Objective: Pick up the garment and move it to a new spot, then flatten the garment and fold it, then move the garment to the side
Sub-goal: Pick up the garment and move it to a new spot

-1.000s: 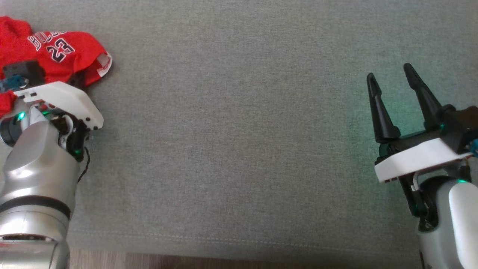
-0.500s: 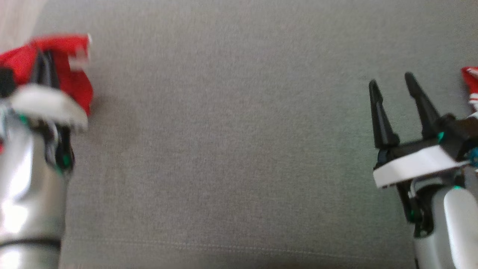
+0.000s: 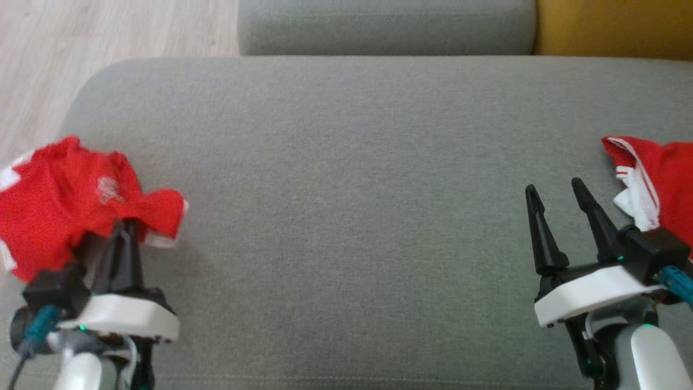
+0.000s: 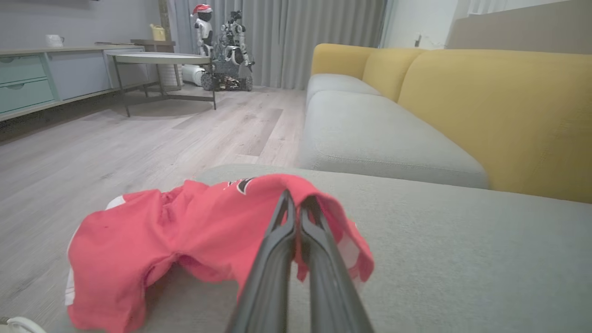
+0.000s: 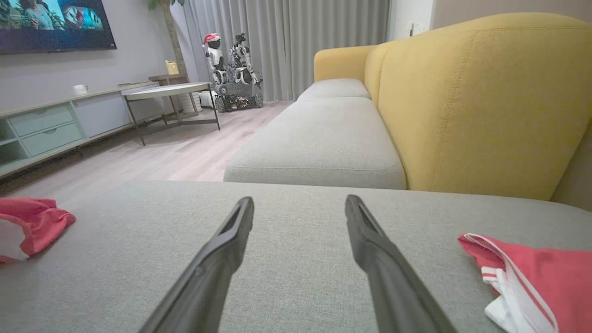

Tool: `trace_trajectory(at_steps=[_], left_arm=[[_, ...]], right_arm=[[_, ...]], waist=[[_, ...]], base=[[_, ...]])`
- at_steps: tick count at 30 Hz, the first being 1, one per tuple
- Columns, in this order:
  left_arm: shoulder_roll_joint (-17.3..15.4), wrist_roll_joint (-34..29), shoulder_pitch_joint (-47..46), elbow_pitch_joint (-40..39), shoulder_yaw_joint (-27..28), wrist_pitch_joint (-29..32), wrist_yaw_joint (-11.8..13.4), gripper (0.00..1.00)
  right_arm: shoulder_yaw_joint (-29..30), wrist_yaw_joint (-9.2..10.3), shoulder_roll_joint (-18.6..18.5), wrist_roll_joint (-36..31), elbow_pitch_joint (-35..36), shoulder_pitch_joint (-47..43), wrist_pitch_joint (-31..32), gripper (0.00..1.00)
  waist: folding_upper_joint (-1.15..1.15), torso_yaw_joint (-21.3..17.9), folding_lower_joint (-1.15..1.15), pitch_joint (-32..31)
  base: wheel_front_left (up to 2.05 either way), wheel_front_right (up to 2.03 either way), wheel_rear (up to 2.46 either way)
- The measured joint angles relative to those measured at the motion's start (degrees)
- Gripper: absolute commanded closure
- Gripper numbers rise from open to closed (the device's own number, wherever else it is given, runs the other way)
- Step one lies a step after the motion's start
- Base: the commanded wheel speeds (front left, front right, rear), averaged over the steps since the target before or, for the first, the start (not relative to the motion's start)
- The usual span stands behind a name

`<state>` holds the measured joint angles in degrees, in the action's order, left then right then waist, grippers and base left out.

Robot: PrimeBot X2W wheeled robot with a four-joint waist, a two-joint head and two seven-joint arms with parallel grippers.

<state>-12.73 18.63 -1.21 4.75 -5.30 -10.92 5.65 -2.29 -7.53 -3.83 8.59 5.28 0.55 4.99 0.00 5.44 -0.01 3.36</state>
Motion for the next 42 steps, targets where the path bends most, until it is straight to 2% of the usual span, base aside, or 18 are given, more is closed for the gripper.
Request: trace_trajectory(at_steps=[5, 13, 20, 26, 31, 37, 38, 39, 42], left_arm=[[0.03, -1.07, 3.25, -8.24, -3.25, 3.13, 0.31, 1.0], [1.07, -1.94, -0.02, -9.75, -10.55, 5.12, -3.57, 1.0], [3.92, -2.8, -11.41, -4.42, -15.25, 4.43, -7.44, 1.0], [6.53, -3.93, -20.9, -0.15, -18.36, 3.24, -9.16, 1.0], [7.37, -3.92, -25.71, 5.6, -20.18, 3.93, -10.33, 1.0], [7.43, -2.26, -28.05, 15.59, -21.07, 6.61, -11.46, 1.0], [7.44, -1.89, -28.33, 16.93, -21.45, 6.89, -11.65, 0.6], [7.46, -1.62, -28.5, 17.83, -21.72, 6.97, -11.77, 0.0], [7.48, -1.22, -28.54, 19.09, -22.25, 5.47, -12.05, 0.0]], right_arm=[[-0.13, 0.0, 0.56, 0.22, 0.58, -0.58, 0.05, 0.0], [-1.58, 0.0, 1.0, 1.03, 1.51, -0.4, 0.07, 0.0], [-4.05, 0.0, 1.08, 2.04, 1.02, 2.05, -0.6, 0.0], [-4.83, 0.0, 1.09, 3.37, -0.03, 4.26, -2.27, 0.0], [-5.65, 0.0, 1.09, 4.58, -0.59, 5.3, -3.63, 0.0], [-6.3, 0.0, 1.1, 5.13, -2.11, 7.51, -5.33, 0.0], [-6.32, 0.0, 1.1, 5.15, -2.38, 7.72, -5.61, 0.0], [-6.32, 0.0, 1.1, 5.3, -2.65, 7.86, -5.79, 0.0], [-6.36, 0.0, 1.1, 5.52, -3.91, 8.26, -6.12, 0.0]], waist=[[0.0, -1.8, 0.0, -0.69], [0.0, -7.83, 0.0, 0.84], [0.0, -15.42, 0.0, 4.02], [0.0, -21.45, 0.0, 7.62], [0.0, -24.62, 0.01, 11.52], [0.0, -26.48, 0.02, 15.66], [0.0, -26.6, 0.02, 16.05], [0.0, -26.58, 0.02, 16.27], [0.0, -25.37, 0.01, 15.88]], base=[[0.0, 0.0, 0.0], [0.0, 0.0, 0.0], [0.0, 0.0, 0.0], [0.0, 0.0, 0.0], [0.0, 0.0, 0.0], [0.0, 0.0, 0.0], [0.0, 0.0, 0.0], [0.0, 0.0, 0.0], [0.0, 0.0, 0.0]])
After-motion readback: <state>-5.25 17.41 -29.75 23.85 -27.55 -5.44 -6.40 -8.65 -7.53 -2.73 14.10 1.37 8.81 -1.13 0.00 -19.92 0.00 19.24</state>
